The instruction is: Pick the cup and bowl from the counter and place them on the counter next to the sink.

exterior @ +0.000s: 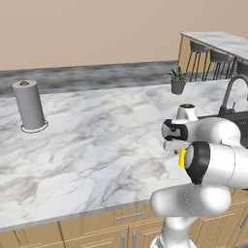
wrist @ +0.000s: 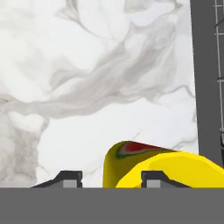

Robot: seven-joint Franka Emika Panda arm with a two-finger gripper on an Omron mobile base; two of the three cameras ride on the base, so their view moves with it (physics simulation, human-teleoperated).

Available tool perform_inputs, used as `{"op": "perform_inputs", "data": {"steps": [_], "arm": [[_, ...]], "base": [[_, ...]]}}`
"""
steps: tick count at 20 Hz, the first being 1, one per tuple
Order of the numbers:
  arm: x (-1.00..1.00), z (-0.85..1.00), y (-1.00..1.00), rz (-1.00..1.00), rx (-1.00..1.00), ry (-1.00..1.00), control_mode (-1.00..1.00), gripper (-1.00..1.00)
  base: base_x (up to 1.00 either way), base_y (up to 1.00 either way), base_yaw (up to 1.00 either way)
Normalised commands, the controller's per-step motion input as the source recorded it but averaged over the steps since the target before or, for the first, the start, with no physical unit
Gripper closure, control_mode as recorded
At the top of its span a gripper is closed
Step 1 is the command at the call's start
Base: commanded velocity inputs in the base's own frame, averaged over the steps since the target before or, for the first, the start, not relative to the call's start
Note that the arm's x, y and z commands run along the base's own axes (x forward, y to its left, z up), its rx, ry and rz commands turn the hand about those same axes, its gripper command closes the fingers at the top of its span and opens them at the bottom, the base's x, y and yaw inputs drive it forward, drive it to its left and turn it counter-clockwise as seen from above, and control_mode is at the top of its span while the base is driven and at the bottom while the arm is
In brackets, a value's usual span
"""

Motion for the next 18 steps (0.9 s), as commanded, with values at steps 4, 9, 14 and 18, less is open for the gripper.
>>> {"op": "perform_inputs", "data": {"steps": [4,9,14,18], "arm": [[-0.05,0.00,0.00,0.00,0.00,0.00,-1.00,-1.00],[0.00,0.01,0.00,0.00,0.00,0.00,-1.00,-1.00],[0.00,0.08,0.00,0.00,-0.01,0.00,-1.00,-1.00],[0.00,0.15,0.00,0.00,-0.02,0.00,-1.00,-1.00]], "base": [[0.00,0.00,0.00],[0.00,0.00,0.00],[0.00,0.00,0.00],[0.00,0.00,0.00]]}}
